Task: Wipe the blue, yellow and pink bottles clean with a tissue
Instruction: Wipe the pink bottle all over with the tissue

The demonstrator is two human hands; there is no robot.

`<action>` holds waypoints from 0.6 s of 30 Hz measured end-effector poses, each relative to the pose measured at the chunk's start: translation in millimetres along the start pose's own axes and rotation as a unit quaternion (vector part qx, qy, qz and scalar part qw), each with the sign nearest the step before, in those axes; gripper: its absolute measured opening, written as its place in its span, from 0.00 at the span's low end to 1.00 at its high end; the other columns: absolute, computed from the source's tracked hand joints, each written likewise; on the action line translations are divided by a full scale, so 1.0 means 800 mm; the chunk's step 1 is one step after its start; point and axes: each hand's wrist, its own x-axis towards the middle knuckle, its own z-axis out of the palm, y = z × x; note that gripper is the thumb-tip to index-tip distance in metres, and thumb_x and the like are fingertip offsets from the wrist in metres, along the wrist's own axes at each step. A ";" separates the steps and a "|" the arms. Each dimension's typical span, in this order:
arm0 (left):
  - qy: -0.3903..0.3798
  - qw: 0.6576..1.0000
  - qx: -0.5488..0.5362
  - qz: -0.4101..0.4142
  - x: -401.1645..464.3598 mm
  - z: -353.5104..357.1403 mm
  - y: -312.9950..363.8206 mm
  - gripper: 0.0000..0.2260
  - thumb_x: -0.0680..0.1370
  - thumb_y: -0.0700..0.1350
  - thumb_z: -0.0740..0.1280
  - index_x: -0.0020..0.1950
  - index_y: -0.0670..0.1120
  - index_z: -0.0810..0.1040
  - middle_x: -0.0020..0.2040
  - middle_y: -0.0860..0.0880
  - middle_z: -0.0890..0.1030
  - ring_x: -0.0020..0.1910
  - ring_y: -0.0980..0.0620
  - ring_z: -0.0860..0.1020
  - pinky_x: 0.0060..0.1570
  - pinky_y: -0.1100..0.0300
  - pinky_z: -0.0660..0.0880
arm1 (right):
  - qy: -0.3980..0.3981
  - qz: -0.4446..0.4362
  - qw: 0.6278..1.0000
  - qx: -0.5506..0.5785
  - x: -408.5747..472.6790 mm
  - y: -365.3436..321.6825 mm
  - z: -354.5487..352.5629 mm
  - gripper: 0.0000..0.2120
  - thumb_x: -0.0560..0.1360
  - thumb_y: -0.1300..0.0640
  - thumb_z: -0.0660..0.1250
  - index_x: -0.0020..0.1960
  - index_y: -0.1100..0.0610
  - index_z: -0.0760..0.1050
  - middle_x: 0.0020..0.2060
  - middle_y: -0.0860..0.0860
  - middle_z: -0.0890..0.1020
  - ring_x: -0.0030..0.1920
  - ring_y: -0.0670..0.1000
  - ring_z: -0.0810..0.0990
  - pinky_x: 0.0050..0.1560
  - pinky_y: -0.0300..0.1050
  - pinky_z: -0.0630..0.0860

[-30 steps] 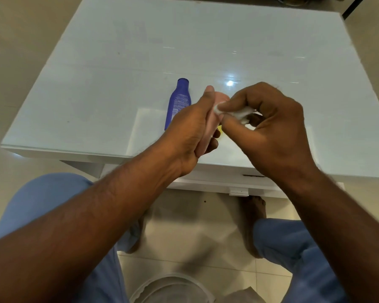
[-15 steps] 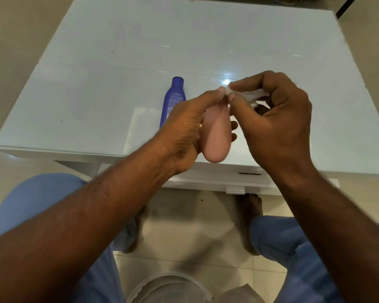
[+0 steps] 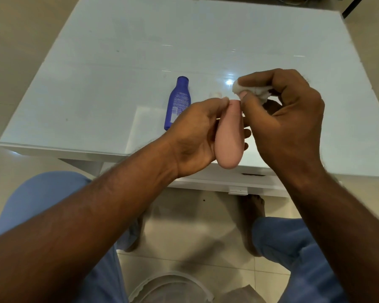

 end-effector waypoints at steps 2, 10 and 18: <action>0.007 1.000 0.002 0.009 0.001 0.001 0.000 0.13 0.85 0.49 0.63 0.64 0.44 0.80 0.57 0.40 0.84 0.56 0.42 0.83 0.60 0.44 0.81 | 0.001 0.000 1.000 -0.001 0.001 -0.001 -0.002 0.10 0.78 0.63 0.72 0.58 0.56 0.86 0.52 0.49 0.86 0.53 0.45 0.85 0.49 0.31 0.78; 0.036 0.997 -0.031 0.053 0.004 0.002 0.002 0.10 0.85 0.49 0.64 0.51 0.46 0.81 0.44 0.44 0.85 0.43 0.47 0.83 0.48 0.51 0.81 | -0.011 -0.013 1.000 -0.016 0.001 -0.003 -0.004 0.08 0.77 0.62 0.71 0.54 0.55 0.84 0.49 0.50 0.86 0.50 0.49 0.84 0.47 0.38 0.78; 0.045 0.991 -0.106 0.070 0.006 0.004 0.002 0.10 0.86 0.47 0.61 0.62 0.46 0.78 0.55 0.39 0.82 0.50 0.44 0.83 0.57 0.46 0.83 | -0.079 -0.029 0.996 -0.007 -0.002 0.001 0.000 0.06 0.79 0.64 0.74 0.54 0.57 0.86 0.48 0.44 0.85 0.51 0.45 0.85 0.48 0.35 0.80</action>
